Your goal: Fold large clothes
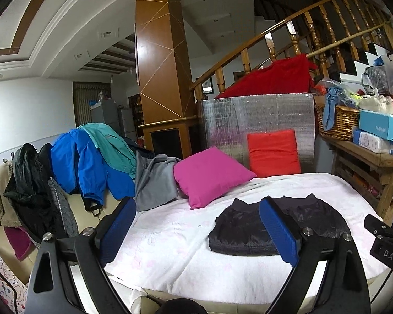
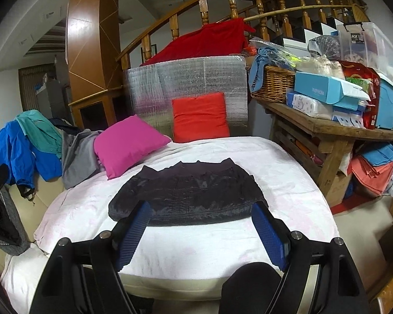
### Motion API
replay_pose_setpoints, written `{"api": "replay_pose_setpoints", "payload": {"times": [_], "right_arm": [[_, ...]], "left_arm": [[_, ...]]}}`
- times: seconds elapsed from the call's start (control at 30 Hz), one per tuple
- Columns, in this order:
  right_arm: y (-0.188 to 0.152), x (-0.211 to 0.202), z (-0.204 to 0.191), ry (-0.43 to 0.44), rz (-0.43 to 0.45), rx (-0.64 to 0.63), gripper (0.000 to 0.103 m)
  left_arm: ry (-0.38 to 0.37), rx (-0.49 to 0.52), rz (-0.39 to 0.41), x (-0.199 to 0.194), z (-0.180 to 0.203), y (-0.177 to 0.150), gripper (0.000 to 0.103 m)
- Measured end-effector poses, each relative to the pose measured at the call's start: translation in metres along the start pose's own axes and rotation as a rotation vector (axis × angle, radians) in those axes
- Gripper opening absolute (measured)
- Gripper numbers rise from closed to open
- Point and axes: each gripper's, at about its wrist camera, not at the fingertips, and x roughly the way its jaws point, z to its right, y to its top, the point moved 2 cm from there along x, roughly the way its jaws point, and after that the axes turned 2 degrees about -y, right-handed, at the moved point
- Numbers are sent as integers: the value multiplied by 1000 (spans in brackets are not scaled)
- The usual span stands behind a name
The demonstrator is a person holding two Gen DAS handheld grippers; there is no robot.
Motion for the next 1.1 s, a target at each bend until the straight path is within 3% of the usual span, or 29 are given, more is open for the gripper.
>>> {"api": "replay_pose_setpoints", "payload": {"times": [1.1], "right_arm": [[-4,-15,-29,27,27,-25,83]], "left_arm": [[38,-25,5,-10,-25,-7,96]]}}
